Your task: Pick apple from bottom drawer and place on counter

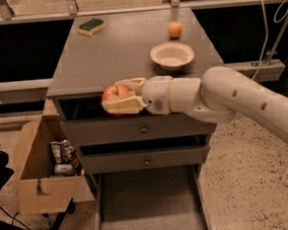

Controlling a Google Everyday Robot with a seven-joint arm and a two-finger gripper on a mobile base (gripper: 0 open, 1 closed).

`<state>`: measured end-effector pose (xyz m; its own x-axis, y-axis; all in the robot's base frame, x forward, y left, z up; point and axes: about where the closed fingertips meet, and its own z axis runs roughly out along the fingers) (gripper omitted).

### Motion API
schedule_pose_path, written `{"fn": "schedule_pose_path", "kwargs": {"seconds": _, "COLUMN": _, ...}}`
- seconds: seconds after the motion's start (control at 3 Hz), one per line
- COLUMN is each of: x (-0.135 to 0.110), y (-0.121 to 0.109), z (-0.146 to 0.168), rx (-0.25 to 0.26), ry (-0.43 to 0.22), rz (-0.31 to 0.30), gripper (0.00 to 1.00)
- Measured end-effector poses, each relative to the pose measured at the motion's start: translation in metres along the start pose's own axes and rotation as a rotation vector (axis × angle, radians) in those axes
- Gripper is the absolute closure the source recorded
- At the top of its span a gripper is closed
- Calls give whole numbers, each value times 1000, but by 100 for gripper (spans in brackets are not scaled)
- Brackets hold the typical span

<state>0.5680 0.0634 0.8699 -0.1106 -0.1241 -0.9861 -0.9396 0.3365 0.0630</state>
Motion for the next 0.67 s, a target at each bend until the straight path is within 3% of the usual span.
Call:
{"fn": "schedule_pose_path", "kwargs": {"seconds": 0.33, "x": -5, "y": -30, "z": 54, "rx": 91, "ry": 5, "rz": 33, "gripper": 100}}
{"fn": "schedule_pose_path", "kwargs": {"seconds": 0.67, "x": 6, "y": -61, "z": 93, "rx": 194, "ry": 25, "rz": 81, "gripper": 100}}
